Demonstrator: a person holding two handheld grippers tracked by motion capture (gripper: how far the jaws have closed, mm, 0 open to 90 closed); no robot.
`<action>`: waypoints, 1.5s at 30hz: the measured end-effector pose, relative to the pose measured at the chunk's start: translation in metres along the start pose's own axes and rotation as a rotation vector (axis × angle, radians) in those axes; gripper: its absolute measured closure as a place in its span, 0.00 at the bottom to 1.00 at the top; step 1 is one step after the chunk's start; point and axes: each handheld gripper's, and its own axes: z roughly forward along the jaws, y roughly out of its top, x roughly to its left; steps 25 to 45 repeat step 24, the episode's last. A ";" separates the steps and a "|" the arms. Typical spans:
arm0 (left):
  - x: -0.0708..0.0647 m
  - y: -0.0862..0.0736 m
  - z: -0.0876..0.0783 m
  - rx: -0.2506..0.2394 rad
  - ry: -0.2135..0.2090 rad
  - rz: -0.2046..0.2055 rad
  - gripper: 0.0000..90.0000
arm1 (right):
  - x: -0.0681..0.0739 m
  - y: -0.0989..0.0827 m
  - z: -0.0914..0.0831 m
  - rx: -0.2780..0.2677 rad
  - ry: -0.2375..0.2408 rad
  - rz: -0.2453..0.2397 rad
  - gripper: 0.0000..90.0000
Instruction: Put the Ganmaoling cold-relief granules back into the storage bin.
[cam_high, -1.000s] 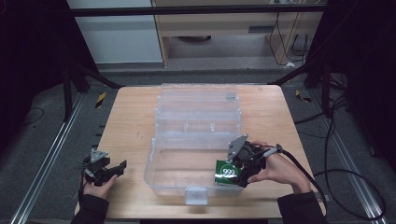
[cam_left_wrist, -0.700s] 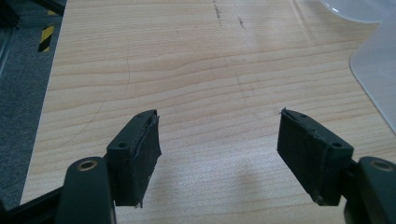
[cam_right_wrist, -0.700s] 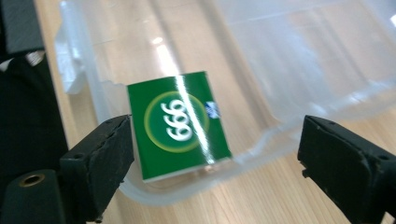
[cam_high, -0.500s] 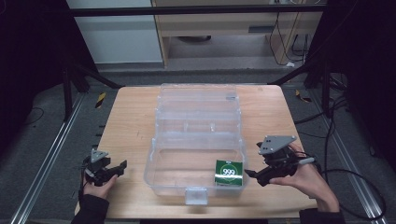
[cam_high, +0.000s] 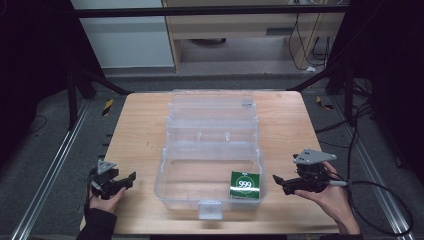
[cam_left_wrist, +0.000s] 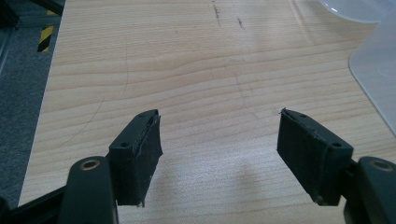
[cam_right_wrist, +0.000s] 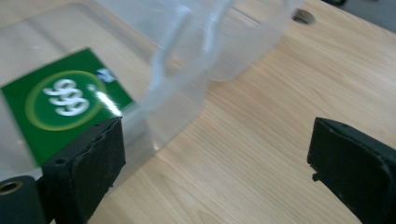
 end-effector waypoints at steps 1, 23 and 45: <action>0.000 0.000 0.000 -0.001 -0.001 0.000 0.33 | -0.003 -0.004 0.002 -0.009 -0.019 0.024 0.05; 0.000 -0.001 0.002 0.002 0.003 0.008 0.34 | -0.040 -0.066 0.027 -0.094 -0.274 0.281 0.04; 0.000 -0.001 0.002 0.003 0.004 0.009 0.34 | -0.041 -0.069 0.028 -0.086 -0.280 0.285 0.04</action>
